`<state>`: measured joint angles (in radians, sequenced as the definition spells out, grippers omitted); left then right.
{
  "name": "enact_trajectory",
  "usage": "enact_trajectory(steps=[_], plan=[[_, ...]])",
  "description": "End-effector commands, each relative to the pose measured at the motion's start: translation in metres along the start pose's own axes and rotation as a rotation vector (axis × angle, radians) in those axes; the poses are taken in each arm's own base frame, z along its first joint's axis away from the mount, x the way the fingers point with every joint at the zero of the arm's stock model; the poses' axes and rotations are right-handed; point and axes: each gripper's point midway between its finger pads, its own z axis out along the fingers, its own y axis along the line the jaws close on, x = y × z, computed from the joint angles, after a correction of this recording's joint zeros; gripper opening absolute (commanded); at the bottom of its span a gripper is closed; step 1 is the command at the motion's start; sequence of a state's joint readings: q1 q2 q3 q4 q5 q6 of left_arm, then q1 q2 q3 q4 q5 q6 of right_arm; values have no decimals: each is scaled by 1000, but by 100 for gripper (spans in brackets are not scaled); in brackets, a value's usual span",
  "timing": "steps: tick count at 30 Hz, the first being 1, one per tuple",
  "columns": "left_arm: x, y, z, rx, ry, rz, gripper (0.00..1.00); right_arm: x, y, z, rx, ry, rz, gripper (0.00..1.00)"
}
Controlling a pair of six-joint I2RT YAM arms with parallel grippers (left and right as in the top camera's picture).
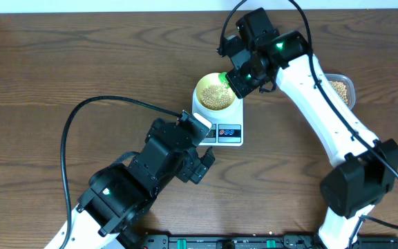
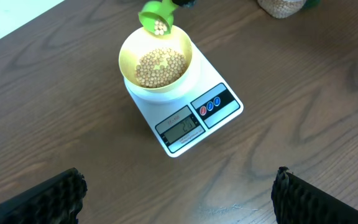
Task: Scoop item into bowl and weigh 50g on scale
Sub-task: 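Tip the scoop with the right gripper to pour soybeans into bowl, then move the empty scoop with the right gripper back to the tub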
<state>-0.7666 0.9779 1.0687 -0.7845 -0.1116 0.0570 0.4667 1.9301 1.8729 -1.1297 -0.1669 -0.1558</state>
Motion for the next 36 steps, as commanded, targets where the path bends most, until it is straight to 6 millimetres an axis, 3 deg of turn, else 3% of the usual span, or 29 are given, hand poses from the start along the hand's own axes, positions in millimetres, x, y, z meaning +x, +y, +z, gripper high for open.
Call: enact_trajectory(steps=[1,19,26,30,31,36], plan=[[-11,5,-8,-16,-36,5,98,-13,6,-31,55,-74,-75,2],[-11,5,-8,-16,-35,5,98,-12,18,-37,101,-64,-183,1],[-11,5,-8,-16,-36,5,98,-1,-52,-60,484,-40,46,1],[-11,5,-8,-16,-36,5,98,16,-93,-79,661,-34,236,1],[-11,5,-8,-16,-36,5,98,28,-109,-88,722,-20,327,1],[-11,5,-8,-16,-36,5,98,72,-140,-99,761,66,542,1]])
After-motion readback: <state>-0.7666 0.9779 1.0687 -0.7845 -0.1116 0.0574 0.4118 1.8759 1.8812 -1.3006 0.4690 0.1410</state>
